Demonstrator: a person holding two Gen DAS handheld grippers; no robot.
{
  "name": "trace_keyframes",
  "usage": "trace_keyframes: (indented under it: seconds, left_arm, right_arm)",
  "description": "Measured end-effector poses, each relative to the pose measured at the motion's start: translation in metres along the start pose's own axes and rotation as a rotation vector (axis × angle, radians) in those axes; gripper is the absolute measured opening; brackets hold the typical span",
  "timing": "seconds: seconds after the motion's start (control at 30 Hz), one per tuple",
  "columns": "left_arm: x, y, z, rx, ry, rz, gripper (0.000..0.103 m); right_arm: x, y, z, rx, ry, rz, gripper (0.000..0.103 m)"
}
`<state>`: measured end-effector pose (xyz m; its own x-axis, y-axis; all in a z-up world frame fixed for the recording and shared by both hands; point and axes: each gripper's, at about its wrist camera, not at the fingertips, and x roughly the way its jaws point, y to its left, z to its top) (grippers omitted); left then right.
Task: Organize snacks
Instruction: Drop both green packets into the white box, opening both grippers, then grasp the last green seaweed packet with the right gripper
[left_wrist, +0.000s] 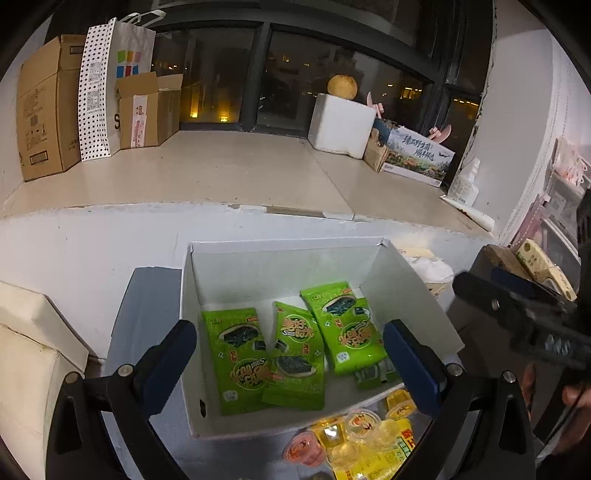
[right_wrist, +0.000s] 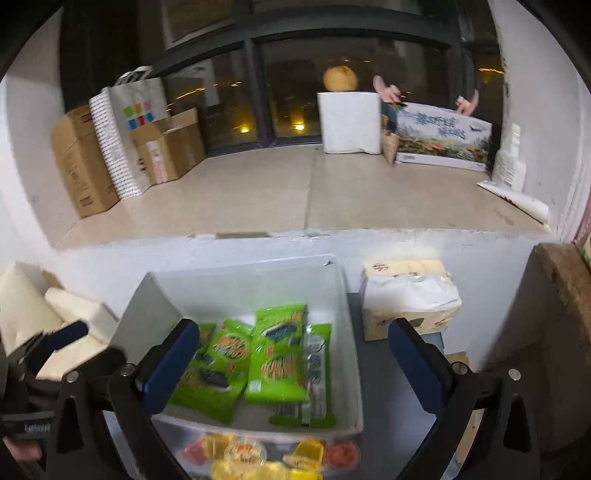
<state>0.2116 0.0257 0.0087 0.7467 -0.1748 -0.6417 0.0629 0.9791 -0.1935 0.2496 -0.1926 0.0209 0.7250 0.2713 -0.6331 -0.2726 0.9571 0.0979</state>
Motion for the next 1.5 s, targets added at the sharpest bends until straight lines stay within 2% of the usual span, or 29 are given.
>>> trace_keyframes:
  seconds: [0.1, 0.2, 0.37, 0.5, 0.63, 0.8, 0.87, 0.93, 1.0, 1.07, 1.23, 1.5]
  left_arm:
    - [-0.018, -0.005, -0.011, 0.041, -0.019, 0.008, 0.103]
    - [-0.042, -0.008, -0.033, 0.075, -0.046, 0.014, 0.103]
    - [-0.078, 0.001, -0.099, 0.083, -0.048, 0.030, 0.103]
    - [-0.086, 0.009, -0.152, 0.038, 0.013, 0.050, 0.103]
    - [-0.075, 0.002, -0.201, 0.078, 0.113, 0.095, 0.103]
    - [-0.066, 0.000, -0.229, 0.073, 0.180, 0.101, 0.103]
    - [-0.065, -0.002, -0.234, 0.085, 0.190, 0.099, 0.103]
    - [-0.063, -0.004, -0.236, 0.093, 0.199, 0.097, 0.103]
    - [-0.061, -0.005, -0.237, 0.098, 0.209, 0.095, 0.103]
    - [-0.061, -0.006, -0.237, 0.113, 0.215, 0.094, 0.103]
    - [-0.059, -0.012, -0.240, 0.138, 0.233, 0.078, 0.103]
    - [-0.047, -0.023, -0.242, 0.178, 0.283, 0.039, 0.103]
  right_arm:
    - [-0.022, 0.011, -0.018, -0.048, -0.015, 0.008, 0.103]
    - [-0.046, 0.017, -0.050, -0.085, -0.021, 0.020, 0.103]
    - [-0.071, 0.018, -0.124, -0.041, 0.043, 0.060, 0.103]
    - [-0.071, 0.022, -0.186, -0.010, 0.153, 0.037, 0.103]
    - [-0.059, 0.035, -0.223, -0.059, 0.227, 0.018, 0.103]
    - [-0.035, 0.036, -0.243, -0.066, 0.295, 0.003, 0.103]
    - [-0.028, 0.036, -0.249, -0.052, 0.325, 0.022, 0.103]
    - [-0.021, 0.039, -0.256, -0.063, 0.351, 0.005, 0.103]
    - [-0.020, 0.041, -0.259, -0.075, 0.345, -0.057, 0.096]
    - [-0.024, 0.041, -0.258, -0.081, 0.335, -0.064, 0.071]
    - [-0.035, 0.033, -0.259, -0.064, 0.343, -0.017, 0.071]
    - [-0.075, 0.006, -0.264, 0.025, 0.284, 0.022, 0.071]
